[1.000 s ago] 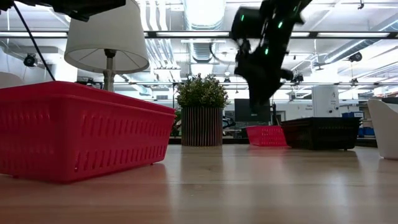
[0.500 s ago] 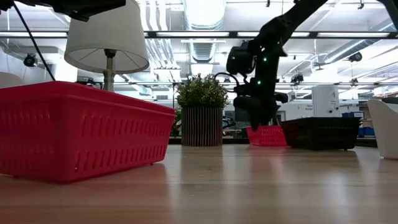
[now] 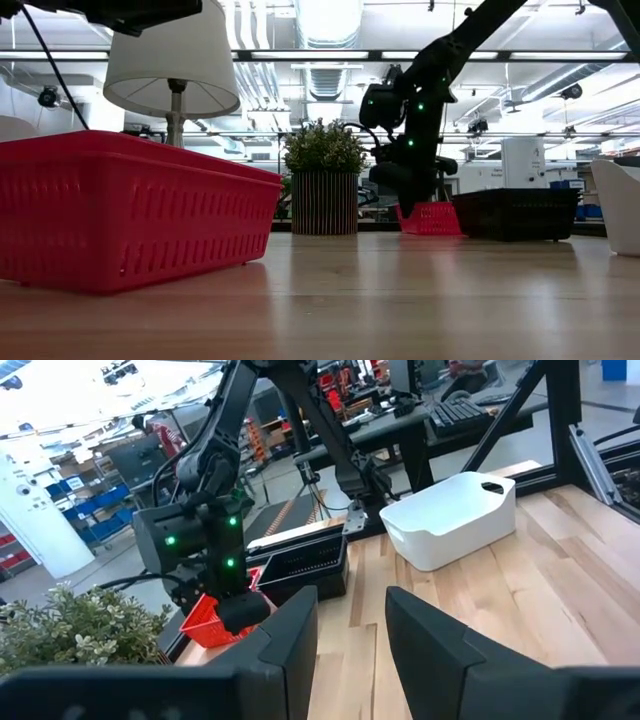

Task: Stack baskets by color
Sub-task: Stack the red bin on the stacked red bins

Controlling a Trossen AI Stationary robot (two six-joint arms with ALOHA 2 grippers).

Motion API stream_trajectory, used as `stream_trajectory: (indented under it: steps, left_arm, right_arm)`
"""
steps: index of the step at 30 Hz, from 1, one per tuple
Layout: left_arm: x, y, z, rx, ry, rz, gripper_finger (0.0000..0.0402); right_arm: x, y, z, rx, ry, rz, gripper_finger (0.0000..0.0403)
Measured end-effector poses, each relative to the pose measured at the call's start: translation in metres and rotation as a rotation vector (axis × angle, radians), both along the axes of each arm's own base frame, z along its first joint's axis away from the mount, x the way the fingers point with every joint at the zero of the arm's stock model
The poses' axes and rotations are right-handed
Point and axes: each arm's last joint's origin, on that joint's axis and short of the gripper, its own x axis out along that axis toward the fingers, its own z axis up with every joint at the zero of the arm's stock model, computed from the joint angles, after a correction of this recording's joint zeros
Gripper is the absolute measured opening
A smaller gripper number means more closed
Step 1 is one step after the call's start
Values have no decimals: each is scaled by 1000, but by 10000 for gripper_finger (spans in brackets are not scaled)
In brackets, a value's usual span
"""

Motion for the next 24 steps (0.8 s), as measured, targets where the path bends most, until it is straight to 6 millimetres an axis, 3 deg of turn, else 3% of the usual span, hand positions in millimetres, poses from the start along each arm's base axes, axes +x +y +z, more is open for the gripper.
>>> stream_trajectory:
  steps: [6,12,18,24]
  left_arm:
    - [0,0,-1,1,2,0,105]
    - [0,0,-1,1,2,0,105]
    - [0,0,-1,1,2,2,105]
    - [0,0,-1,2,2,7,105]
  right_arm:
    - [-1,0,2,-7,-4,-12,28]
    - [-6,5,11,-39,36,-6,19]
    - [-15,27,53,-123,71,67,9]
    - [-27,79,108,-92,40,244,9]
